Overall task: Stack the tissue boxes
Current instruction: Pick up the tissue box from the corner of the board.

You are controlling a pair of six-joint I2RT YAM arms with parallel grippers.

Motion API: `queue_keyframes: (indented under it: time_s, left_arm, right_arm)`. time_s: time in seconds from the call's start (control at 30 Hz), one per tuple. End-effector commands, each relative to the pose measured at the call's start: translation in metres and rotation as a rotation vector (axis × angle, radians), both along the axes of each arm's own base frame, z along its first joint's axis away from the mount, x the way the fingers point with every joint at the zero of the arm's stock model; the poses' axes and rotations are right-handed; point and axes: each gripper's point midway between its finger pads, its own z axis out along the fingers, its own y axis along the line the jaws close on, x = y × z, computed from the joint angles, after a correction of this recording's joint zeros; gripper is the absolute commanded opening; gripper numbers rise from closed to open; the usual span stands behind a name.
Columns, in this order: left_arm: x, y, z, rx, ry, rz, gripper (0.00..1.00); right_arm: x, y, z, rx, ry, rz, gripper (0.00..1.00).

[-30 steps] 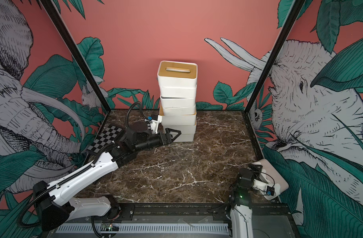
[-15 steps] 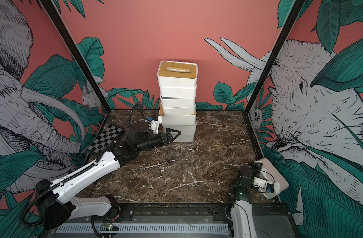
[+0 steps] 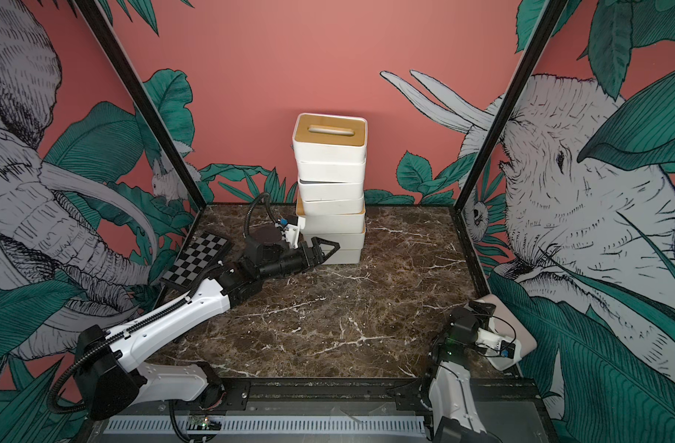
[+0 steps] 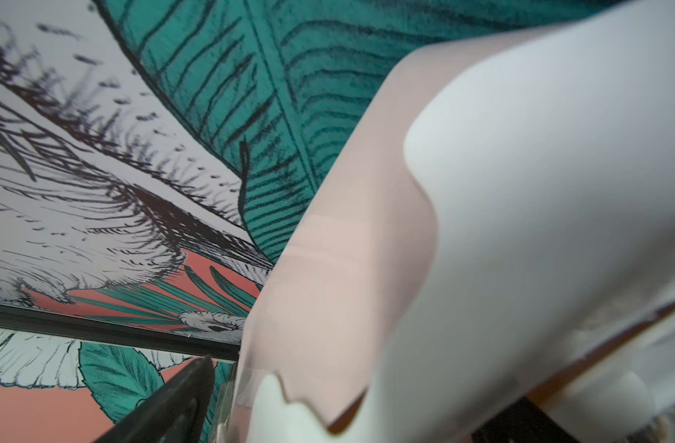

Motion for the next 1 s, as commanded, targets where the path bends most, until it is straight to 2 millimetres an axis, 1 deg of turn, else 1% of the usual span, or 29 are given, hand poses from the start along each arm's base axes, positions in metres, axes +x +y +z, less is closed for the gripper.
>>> queue_keyframes:
  time_s: [0.0,0.07,0.13,0.2,0.27,0.37,0.53,0.63,0.7,0.8,0.87,0.9,0.97]
  left_arm:
    - [0.001,0.001,0.001,-0.029,0.003,0.002,0.91]
    - [0.001,0.001,0.000,-0.029,0.005,0.004,0.91]
    - [0.001,0.002,0.000,-0.029,0.003,0.007,0.91]
    - [0.001,0.004,-0.001,-0.028,0.002,0.012,0.91]
    - [0.001,0.005,-0.002,-0.030,0.003,0.017,0.91]
    - [0.001,0.005,-0.004,-0.035,0.007,0.022,0.91]
    - [0.000,0.007,-0.007,-0.036,0.012,0.026,0.91]
    - [-0.001,0.009,-0.005,-0.039,0.009,0.031,0.91]
    - [-0.001,0.012,-0.006,-0.034,0.008,0.039,0.91]
    - [-0.001,0.015,-0.008,-0.031,0.011,0.050,0.91]
    - [-0.001,0.017,-0.009,-0.030,0.014,0.053,0.91]
    - [-0.001,0.017,-0.010,-0.029,0.014,0.055,0.91]
    - [0.000,0.019,-0.010,-0.029,0.013,0.059,0.91]
  right_arm:
    - [0.005,0.000,-0.001,-0.009,-0.034,0.018,1.00]
    - [0.006,0.000,-0.003,-0.006,-0.022,0.024,0.97]
    - [0.009,-0.001,0.005,-0.023,-0.025,0.029,0.93]
    - [0.008,0.000,0.006,-0.014,0.002,0.032,0.90]
    - [0.006,0.001,0.007,-0.013,0.028,0.034,0.88]
    - [0.001,0.001,0.003,-0.016,0.053,0.026,0.79]
    - [0.002,0.001,-0.003,-0.021,0.099,0.040,0.78]
    - [0.000,-0.002,-0.006,-0.036,0.125,0.022,0.76]
    - [0.004,-0.002,-0.007,-0.037,0.136,0.037,0.75]
    - [0.011,-0.004,-0.002,-0.046,0.125,0.045,0.74]
    - [0.020,-0.004,0.004,-0.069,0.132,0.075,0.70]
    - [0.027,-0.003,0.011,-0.087,0.120,0.102,0.67]
    - [0.037,-0.001,0.016,-0.092,0.129,0.145,0.65]
